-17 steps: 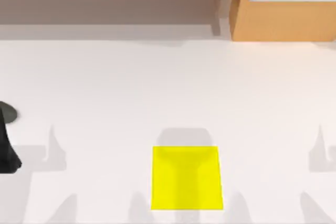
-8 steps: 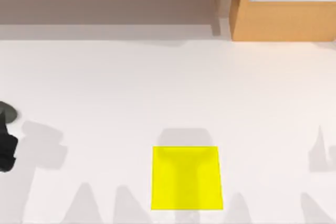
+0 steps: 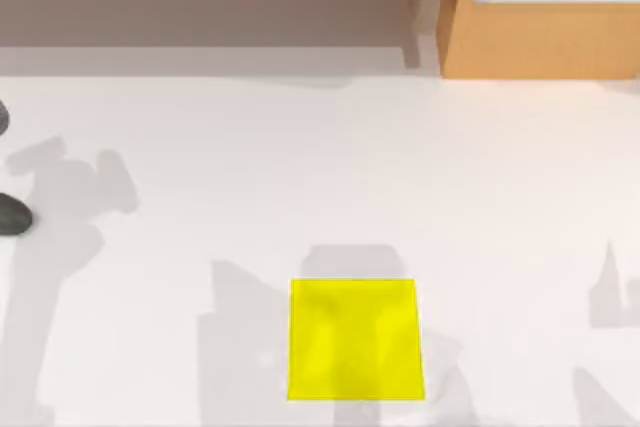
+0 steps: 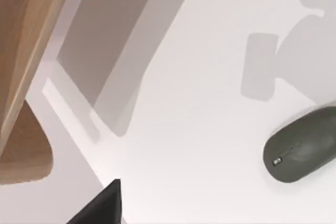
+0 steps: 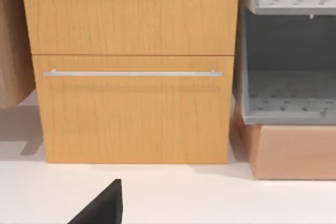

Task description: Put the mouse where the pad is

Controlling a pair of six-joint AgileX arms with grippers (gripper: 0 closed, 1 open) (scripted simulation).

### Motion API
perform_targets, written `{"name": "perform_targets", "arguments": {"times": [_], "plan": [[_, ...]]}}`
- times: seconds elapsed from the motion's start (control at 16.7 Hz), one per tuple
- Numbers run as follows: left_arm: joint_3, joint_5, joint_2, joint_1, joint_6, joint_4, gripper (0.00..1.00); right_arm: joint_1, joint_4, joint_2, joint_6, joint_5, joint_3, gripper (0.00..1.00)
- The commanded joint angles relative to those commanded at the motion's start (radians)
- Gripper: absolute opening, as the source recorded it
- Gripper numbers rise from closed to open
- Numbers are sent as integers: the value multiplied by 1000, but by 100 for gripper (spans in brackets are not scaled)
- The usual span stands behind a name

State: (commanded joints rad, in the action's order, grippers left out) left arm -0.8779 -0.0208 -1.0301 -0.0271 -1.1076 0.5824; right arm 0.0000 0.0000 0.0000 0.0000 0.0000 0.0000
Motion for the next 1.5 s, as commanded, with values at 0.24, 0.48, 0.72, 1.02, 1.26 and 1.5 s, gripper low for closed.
{"name": "perform_targets", "arguments": {"times": [0.24,0.48,0.72,1.02,1.26,1.5], "plan": [[-310,7,-341,-32,-339,190,100,0,0,0,0,0,0,100],[-561,15,-667,-68,-632,368,100,0,0,0,0,0,0,100],[-717,19,-917,-102,-839,519,100,0,0,0,0,0,0,100],[-768,18,-1013,-118,-920,593,100,0,0,0,0,0,0,100],[-765,18,-1011,-113,-919,591,100,0,0,0,0,0,0,100],[-715,19,-1038,-116,-918,519,100,0,0,0,0,0,0,100]]}}
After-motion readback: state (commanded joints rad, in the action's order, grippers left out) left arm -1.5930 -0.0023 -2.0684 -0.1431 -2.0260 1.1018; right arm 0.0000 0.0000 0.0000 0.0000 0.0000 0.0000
